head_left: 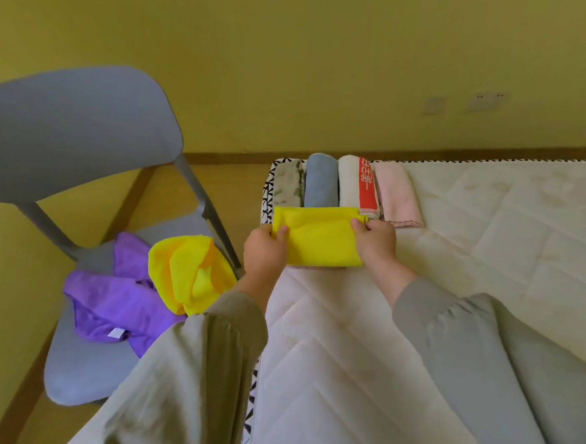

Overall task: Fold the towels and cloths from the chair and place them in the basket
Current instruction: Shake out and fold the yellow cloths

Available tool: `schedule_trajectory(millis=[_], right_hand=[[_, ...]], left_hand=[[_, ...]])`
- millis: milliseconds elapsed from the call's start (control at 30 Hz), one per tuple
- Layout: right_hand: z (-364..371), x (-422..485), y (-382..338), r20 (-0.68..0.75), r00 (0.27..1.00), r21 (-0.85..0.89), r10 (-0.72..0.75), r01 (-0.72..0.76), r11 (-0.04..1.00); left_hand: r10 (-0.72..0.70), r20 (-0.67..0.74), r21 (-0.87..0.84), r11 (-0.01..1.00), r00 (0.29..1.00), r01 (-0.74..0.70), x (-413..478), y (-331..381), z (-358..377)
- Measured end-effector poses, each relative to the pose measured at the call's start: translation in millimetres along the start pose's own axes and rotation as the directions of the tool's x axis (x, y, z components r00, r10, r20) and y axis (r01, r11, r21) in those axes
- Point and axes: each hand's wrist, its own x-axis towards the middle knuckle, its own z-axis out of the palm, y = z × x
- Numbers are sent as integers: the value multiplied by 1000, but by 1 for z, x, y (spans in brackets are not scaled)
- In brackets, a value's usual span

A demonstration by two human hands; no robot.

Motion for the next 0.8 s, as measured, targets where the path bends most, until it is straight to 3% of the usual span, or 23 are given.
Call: schedule_trajectory(millis=[167,400,433,467,500,567,600,633,700,800], right_hand=[[17,46,-8,-41,999,-64,11,-13,998],[44,62,9,-50,995,-293,-89,70,954],[47,61,12,-64,994,-290,-93,71,954],[49,61,13,-77,993,-290,-94,67,955],[49,61,13,-83,992,-297,-94,65,953],[48,63,10,-62,989,-374,-133,100,922],[47,64,8,-45,986,-428,-158,124,895],[46,62,5,-26,984,-493,-177,142,859],[45,60,5,29,950,-667,-311,250,702],[47,54,17,202,762,-778,-616,507,372]], left_hand=[[63,-100,32,998,993,-60,47,20,13],[-60,-69,113,991,996,68,72,-15,36],[-4,-114,157,987,993,23,71,-20,38],[147,-168,228,968,975,-107,70,-23,39],[370,-198,321,899,908,-296,69,-25,40],[738,-117,477,629,665,-614,69,-30,46],[791,13,518,518,611,-681,69,-32,49],[751,174,544,466,637,-698,69,-34,51],[549,387,590,471,741,-656,68,-38,51],[461,436,627,461,773,-628,73,-39,52]])
